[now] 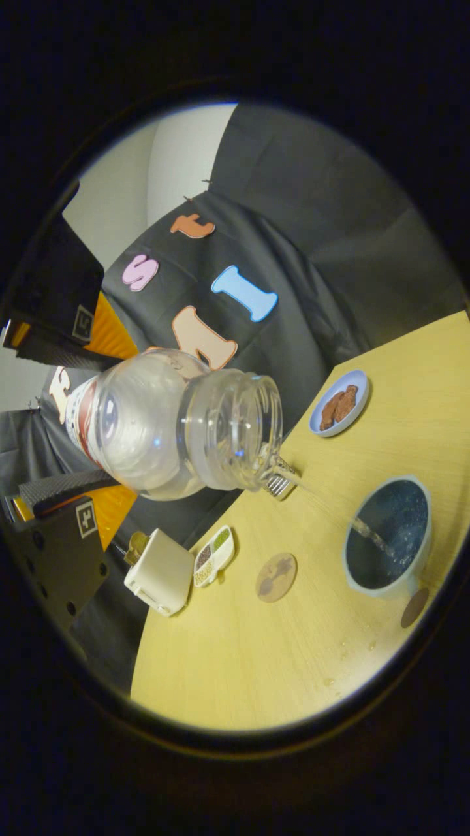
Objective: Take the bottle from table, then pour the juice into the cup, finally place the bottle on the coaster
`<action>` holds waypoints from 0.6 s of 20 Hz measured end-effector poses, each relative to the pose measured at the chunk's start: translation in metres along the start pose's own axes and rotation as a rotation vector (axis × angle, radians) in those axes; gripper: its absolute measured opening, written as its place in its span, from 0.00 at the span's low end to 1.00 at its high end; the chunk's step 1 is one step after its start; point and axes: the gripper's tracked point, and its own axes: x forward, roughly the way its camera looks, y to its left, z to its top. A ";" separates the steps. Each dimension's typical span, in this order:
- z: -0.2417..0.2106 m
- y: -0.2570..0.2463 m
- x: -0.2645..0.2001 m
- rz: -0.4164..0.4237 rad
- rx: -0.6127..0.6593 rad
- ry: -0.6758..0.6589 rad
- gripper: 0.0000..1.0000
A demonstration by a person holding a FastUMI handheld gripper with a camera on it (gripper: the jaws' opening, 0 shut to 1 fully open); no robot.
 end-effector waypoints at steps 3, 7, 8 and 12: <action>0.001 0.002 -0.004 0.009 0.023 -0.002 0.72; -0.001 0.008 -0.003 0.025 0.048 -0.001 0.72; -0.002 0.010 -0.003 0.027 0.049 0.002 0.72; -0.002 0.015 -0.005 0.037 0.056 0.007 0.72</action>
